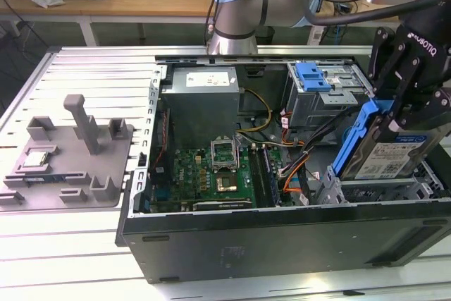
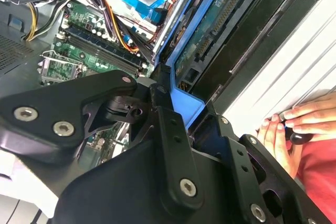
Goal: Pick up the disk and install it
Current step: 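Insert the disk into the insertion slot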
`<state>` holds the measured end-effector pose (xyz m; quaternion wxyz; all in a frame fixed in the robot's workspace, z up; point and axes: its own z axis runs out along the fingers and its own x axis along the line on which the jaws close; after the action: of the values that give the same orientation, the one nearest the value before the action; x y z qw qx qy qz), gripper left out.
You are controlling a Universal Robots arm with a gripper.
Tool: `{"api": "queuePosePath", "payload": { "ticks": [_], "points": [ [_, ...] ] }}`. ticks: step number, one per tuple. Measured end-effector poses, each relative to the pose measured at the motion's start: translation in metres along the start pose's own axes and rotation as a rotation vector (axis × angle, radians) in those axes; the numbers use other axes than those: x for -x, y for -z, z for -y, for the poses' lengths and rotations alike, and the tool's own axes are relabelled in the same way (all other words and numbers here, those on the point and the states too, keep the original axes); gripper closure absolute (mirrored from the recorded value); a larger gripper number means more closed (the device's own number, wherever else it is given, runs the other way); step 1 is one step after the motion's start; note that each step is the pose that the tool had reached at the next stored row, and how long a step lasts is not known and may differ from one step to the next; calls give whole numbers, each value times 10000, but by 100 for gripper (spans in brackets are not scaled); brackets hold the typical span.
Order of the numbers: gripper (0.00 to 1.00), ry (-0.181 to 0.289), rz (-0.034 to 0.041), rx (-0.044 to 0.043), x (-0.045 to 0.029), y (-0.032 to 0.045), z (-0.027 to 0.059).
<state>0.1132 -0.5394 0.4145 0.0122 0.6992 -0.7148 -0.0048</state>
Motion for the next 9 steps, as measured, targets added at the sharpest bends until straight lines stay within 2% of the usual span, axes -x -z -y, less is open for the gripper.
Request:
{"api": "queuePosePath", "payload": {
  "ticks": [9],
  "points": [
    [63, -9, 0, 0, 0, -43, 1]
  ]
}}
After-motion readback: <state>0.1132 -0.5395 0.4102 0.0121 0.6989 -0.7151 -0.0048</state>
